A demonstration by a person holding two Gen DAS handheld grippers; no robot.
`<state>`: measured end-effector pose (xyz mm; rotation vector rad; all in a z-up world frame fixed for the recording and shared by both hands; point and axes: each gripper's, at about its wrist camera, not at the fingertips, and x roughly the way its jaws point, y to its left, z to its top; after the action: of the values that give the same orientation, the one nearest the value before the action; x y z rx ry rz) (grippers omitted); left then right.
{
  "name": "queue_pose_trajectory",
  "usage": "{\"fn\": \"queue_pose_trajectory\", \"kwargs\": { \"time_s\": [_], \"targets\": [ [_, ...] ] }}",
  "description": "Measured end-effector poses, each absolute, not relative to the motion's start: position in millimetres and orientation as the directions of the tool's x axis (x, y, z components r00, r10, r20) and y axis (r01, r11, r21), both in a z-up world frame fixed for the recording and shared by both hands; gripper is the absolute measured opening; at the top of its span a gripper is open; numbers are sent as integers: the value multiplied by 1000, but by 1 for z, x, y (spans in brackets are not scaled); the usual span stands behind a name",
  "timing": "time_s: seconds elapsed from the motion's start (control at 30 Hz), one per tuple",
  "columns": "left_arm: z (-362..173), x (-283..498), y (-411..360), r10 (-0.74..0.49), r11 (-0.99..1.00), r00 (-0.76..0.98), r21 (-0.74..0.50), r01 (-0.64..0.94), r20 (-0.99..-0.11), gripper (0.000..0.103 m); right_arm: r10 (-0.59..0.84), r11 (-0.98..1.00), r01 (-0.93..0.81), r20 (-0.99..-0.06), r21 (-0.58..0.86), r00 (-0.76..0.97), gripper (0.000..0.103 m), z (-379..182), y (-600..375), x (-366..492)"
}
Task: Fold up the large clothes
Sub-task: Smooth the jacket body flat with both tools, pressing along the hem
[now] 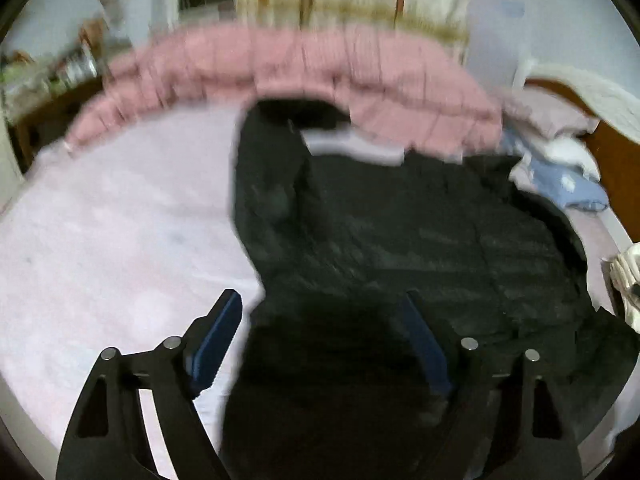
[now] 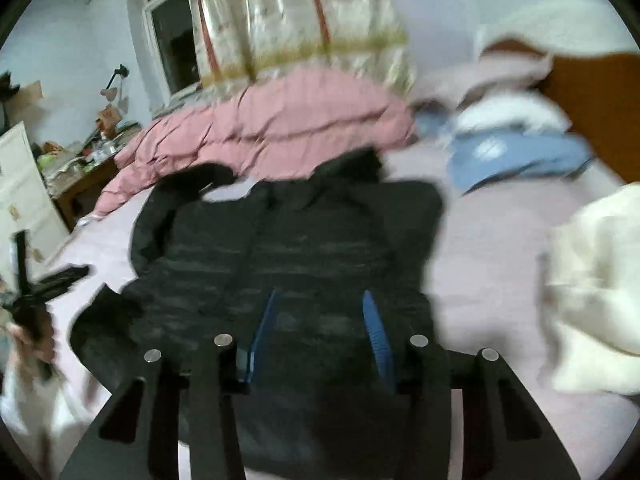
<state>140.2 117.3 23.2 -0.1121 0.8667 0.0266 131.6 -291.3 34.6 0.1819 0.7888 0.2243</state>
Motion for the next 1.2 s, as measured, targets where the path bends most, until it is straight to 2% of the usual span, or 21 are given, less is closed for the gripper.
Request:
{"fn": "queue_pose_trajectory", "kwargs": {
  "time_s": [0.07, 0.17, 0.2, 0.27, 0.37, 0.67, 0.97, 1.1, 1.2],
  "targets": [
    [4, 156, 112, 29, 995, 569, -34, -98, -822, 75, 239, 967, -66, -781, 247, 576, 47, 11, -279, 161],
    [-27, 151, 120, 33, 991, 510, -38, -129, -860, 73, 158, 986, -38, -856, 161, 491, 49, -25, -271, 169],
    [-38, 146, 125, 23, 989, 491, -52, -139, -871, 73, 147, 989, -48, -868, 141, 474, 53, -35, -270, 165],
    [-52, 130, 135, -1, 985, 480, -85, -153, -877, 73, 155, 987, -39, -883, 154, 444, 53, -56, -278, 156],
    [-58, 101, 145, -18, 983, 496, -108, -152, -868, 73, 212, 975, -37, -853, 221, 478, 53, -63, -299, 127],
    [-58, 35, 147, 0, 983, 523, -96, -157, -852, 74, 222, 974, -73, -850, 213, 478, 53, -68, -301, 68],
    [-50, 9, 144, 12, 986, 566, -83, -141, -824, 73, 229, 970, -45, -848, 237, 478, 53, -70, -311, 23],
    [-30, 3, 131, 96, 989, 627, 4, -146, -773, 71, 200, 976, -41, -805, 214, 559, 53, -55, -315, 22],
    [-3, -9, 111, 157, 987, 696, 81, -141, -701, 71, 208, 977, -106, -722, 185, 660, 53, -25, -308, 10]
  ]
}}
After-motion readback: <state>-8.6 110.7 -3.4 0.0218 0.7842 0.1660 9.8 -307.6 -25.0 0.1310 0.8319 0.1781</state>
